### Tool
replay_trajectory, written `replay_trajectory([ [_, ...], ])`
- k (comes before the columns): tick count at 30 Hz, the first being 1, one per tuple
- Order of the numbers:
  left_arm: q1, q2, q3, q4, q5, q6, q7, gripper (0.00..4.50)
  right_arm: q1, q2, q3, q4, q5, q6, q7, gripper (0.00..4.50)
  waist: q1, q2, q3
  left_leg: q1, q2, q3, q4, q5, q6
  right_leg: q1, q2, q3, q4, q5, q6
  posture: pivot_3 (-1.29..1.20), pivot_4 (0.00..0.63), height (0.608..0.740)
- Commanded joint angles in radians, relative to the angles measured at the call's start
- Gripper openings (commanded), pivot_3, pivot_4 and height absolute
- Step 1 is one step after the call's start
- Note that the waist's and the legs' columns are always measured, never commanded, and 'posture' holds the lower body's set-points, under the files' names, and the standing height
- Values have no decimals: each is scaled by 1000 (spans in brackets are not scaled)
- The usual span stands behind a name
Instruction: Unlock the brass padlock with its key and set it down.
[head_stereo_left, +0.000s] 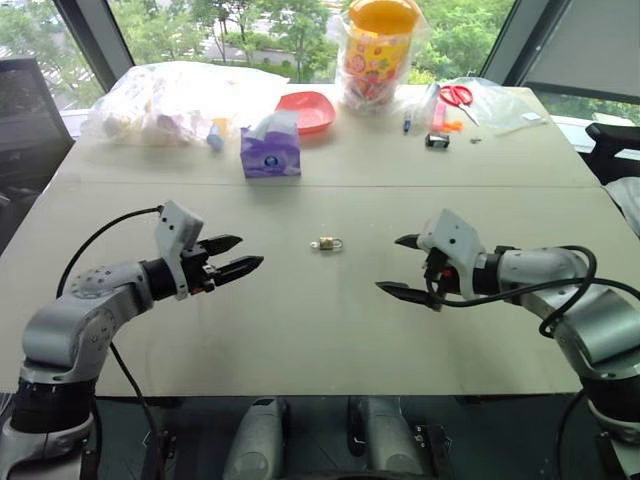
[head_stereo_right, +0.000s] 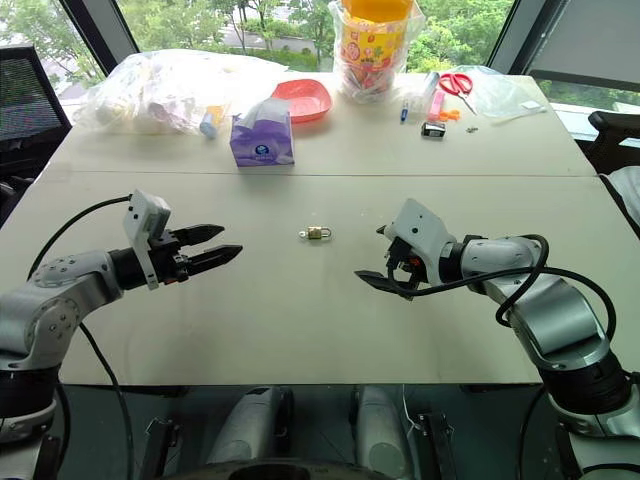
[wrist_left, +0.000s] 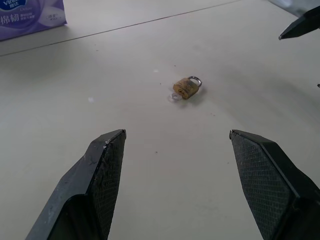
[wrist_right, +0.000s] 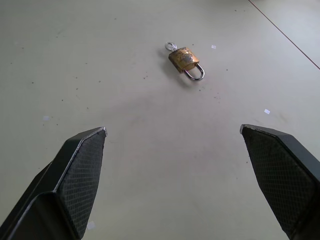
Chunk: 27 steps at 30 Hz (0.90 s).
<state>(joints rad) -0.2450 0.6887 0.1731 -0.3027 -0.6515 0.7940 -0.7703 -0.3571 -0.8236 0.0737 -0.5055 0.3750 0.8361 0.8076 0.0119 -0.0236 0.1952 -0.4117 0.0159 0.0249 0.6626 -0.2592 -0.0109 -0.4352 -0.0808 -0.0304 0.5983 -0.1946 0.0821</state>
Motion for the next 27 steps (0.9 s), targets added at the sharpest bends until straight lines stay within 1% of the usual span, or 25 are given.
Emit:
replay_trajectory([
  [1,-16,12,-8,-4,12,-33,-19,3427,-16,-4,-17,-34,4,-8,-9,4500,0,0,0,0,0,0,0,0,0,0,0,0,0,0,0,0,150,740],
  [11,-9,13,-39,-17,16,-30,-37,3427,-16,6,-3,-41,1,-11,-28,4500,0,0,0,0,0,1,0,0,0,0,0,0,0,0,0,0,150,740],
  [15,-35,18,-41,3,19,-28,-47,3427,-57,34,28,2,-12,-21,-32,4500,-1,0,0,0,0,1,0,0,0,0,0,0,0,0,0,0,150,740],
  [19,-102,65,-89,60,58,-46,-114,3427,-170,93,141,142,-75,-63,-18,4500,-2,0,0,1,0,2,1,0,0,0,1,0,1,0,-1,0,150,740],
  [23,-133,170,-155,90,125,-84,-213,3427,-316,182,295,345,-176,-166,37,4500,-13,0,0,1,0,2,1,0,0,0,2,0,1,1,-1,0,150,740],
  [27,-132,208,-131,69,103,-70,-249,3427,-429,281,371,580,-249,-245,74,4500,-25,0,0,-1,0,2,0,0,0,-1,1,0,1,1,-1,0,150,740],
])
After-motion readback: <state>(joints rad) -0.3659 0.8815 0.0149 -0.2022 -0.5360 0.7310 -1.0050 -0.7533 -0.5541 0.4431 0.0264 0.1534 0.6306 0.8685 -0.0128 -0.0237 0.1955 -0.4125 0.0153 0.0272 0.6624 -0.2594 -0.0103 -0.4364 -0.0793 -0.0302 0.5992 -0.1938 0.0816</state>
